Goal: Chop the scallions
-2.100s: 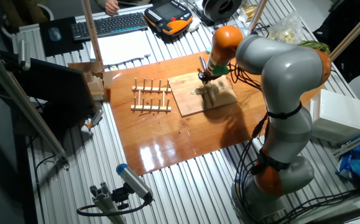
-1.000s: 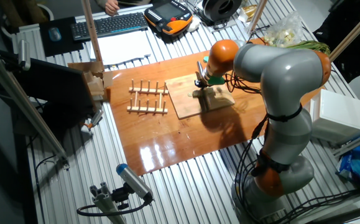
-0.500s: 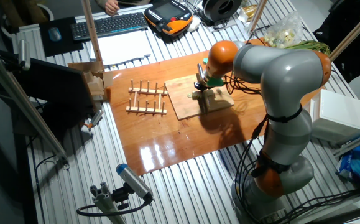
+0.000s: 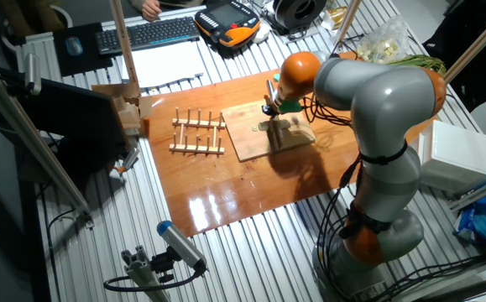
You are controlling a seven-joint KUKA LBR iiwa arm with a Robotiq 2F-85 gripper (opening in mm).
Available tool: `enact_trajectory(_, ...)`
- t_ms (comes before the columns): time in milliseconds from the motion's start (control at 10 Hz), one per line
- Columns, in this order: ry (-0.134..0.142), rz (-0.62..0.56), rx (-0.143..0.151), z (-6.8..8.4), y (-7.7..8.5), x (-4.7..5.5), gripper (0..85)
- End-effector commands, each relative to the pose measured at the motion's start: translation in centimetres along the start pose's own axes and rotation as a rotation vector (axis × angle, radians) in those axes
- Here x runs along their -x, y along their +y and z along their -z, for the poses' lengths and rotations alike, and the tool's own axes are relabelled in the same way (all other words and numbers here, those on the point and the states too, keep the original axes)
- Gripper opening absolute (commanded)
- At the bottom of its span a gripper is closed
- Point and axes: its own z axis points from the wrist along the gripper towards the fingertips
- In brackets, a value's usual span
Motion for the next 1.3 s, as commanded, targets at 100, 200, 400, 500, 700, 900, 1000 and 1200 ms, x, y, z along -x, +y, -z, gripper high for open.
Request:
enact_trajectory(100, 0.024, -0.007, 0.009, 0.9, 0.1, -0.1, 0.0)
enact_trajectory(200, 0.034, -0.012, 0.019, 1.3, 0.1, 0.0, 0.0)
enact_trajectory(400, 0.041, -0.008, 0.011, 2.1, 0.1, 0.2, 0.0)
enact_trajectory(500, 0.041, 0.000, 0.002, 2.3, 0.1, 0.2, 0.0)
enact_trajectory(700, 0.041, 0.028, -0.011, 2.4, 0.0, 0.2, 0.0)
enact_trajectory(900, 0.041, 0.052, -0.012, 2.4, -0.3, 0.2, 0.0)
enact_trajectory(1000, 0.040, 0.056, -0.010, 2.2, -0.5, 0.2, 0.0)
enact_trajectory(1200, 0.039, 0.060, -0.006, 2.1, -0.7, 0.1, 0.0)
